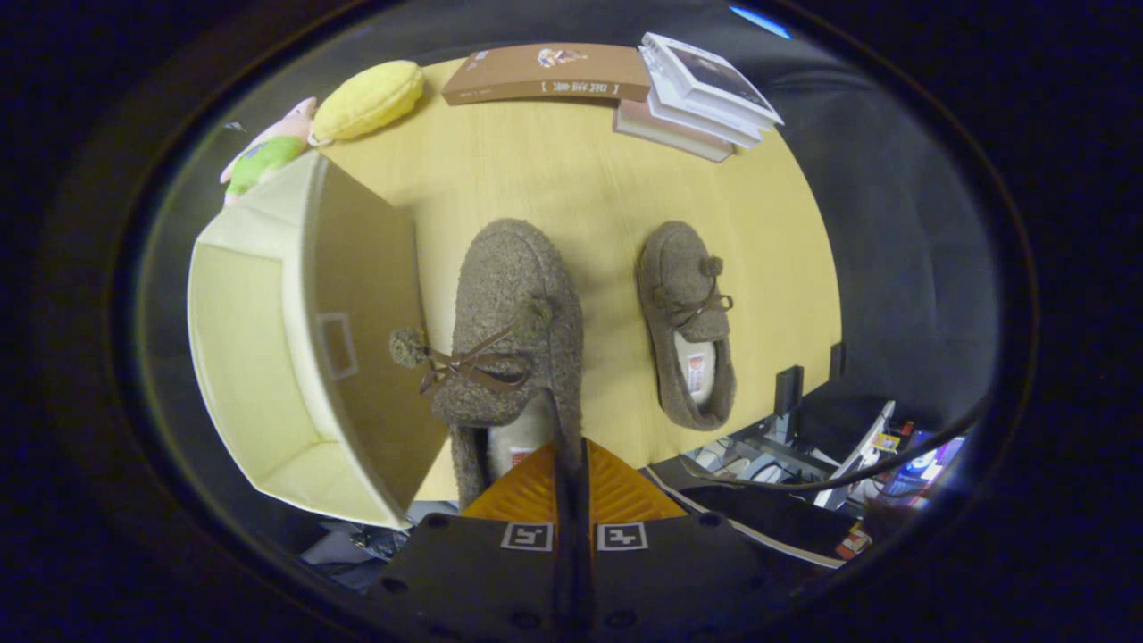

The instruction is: Open the storage box then place both shoes into the box .Put the left shoe in first, then the right shoe, with the right side of both shoes facing outward in a uniform manner.

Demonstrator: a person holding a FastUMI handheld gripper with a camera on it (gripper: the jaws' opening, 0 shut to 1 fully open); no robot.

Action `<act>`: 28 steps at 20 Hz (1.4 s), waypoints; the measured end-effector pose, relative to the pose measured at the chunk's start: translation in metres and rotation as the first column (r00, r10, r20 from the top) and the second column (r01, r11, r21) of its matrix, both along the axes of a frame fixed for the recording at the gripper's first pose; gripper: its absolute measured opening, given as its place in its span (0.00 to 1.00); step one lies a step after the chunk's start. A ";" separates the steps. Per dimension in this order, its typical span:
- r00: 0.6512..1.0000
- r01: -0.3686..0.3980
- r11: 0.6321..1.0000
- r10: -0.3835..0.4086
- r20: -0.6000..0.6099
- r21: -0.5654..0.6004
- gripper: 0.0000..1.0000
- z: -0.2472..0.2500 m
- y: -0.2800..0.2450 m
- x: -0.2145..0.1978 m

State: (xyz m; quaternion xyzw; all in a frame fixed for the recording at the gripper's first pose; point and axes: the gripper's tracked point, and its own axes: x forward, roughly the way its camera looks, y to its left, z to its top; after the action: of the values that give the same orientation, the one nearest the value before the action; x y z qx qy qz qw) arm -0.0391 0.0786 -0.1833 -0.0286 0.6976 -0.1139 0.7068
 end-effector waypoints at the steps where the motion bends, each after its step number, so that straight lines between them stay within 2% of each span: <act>1: 1.000 -0.008 1.000 0.008 0.005 -0.016 0.04 0.014 0.004 0.004; 6: 0.995 -0.036 0.998 0.039 0.087 -0.044 0.04 0.064 0.049 0.028; 8: 0.993 -0.035 0.999 0.037 0.110 -0.021 0.04 0.068 0.077 0.032; 13: 0.992 -0.088 0.988 0.098 0.073 -0.124 0.04 0.070 0.100 0.025; 19: 0.993 -0.036 0.982 0.056 0.102 -0.187 0.04 0.084 0.113 0.024; 23: 0.992 -0.032 0.988 0.050 0.119 -0.152 0.04 0.079 0.142 0.028; 28: 0.989 -0.108 0.986 0.119 0.084 -0.124 0.04 0.039 0.183 0.033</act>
State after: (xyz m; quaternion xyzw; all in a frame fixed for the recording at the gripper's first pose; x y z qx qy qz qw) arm -0.0064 0.2616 -0.1438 -0.1053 0.6539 -0.1161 0.7402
